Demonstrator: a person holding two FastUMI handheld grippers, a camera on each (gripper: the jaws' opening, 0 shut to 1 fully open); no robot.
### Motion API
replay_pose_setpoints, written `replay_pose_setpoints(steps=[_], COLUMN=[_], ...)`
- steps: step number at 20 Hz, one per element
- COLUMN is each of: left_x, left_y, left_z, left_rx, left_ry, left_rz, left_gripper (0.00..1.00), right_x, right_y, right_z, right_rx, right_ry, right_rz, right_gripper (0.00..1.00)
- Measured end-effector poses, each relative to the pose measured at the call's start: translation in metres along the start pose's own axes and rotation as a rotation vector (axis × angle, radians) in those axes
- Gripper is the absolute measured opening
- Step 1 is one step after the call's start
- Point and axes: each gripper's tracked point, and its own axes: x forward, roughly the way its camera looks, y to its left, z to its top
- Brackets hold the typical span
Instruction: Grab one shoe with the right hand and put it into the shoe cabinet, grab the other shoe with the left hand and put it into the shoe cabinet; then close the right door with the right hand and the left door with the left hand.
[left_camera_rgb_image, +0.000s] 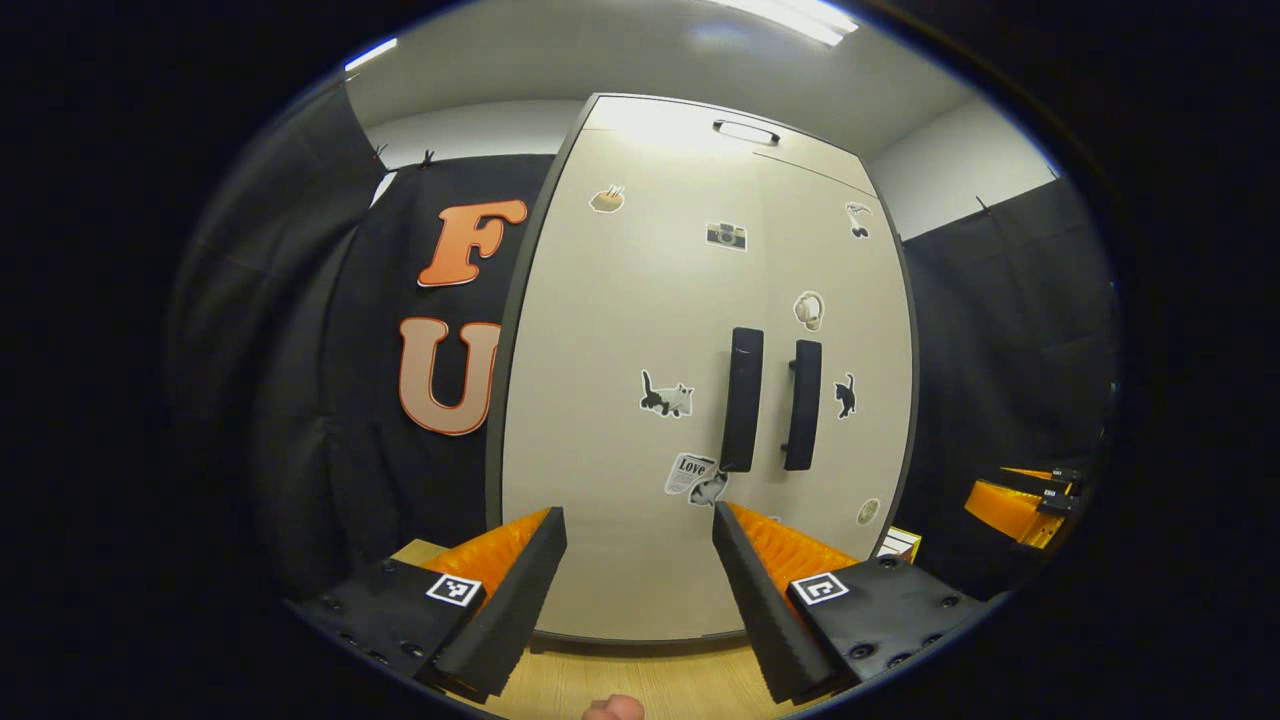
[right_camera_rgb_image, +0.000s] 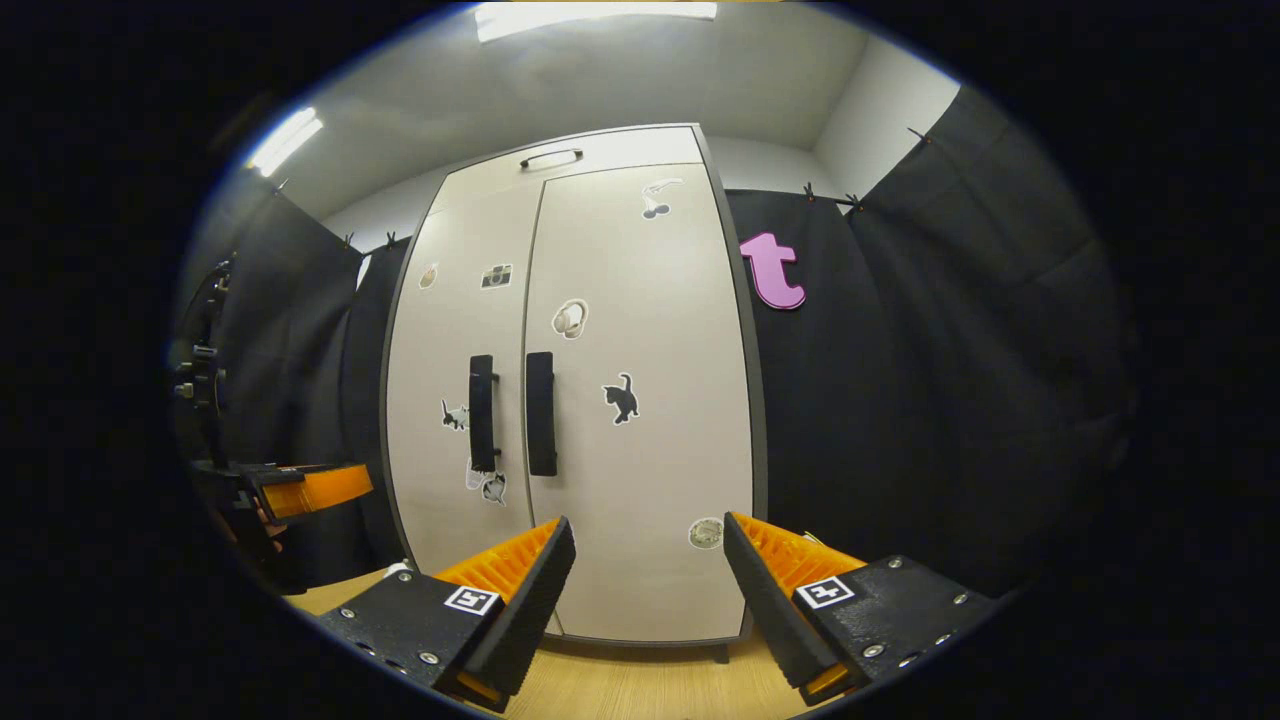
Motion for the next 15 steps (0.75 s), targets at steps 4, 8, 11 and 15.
replay_pose_setpoints(steps=[4, 8, 11, 15], left_x=[-0.0020, -0.0028, -0.0021, -0.0004], left_y=[0.0033, -0.0013, -0.0019, -0.0033], left_z=[0.0026, 0.0044, 0.0043, 0.0048], left_rx=[0.015, 0.026, 0.029, 0.036], left_ry=[-0.007, -0.016, -0.015, -0.018], left_rz=[0.014, 0.008, 0.010, 0.009], left_gripper=[0.96, 0.96, 0.96, 0.96], right_x=[0.0015, 0.0023, 0.0029, 0.0050], right_y=[0.0006, 0.0011, 0.0001, -0.0012], right_z=[-0.0024, -0.0041, -0.0068, -0.0068], right_rx=[0.001, 0.004, 0.007, 0.008], right_ry=[0.007, 0.006, 0.013, 0.011], right_rz=[0.002, 0.003, 0.002, 0.001], right_gripper=[0.92, 0.92, 0.92, 0.92])
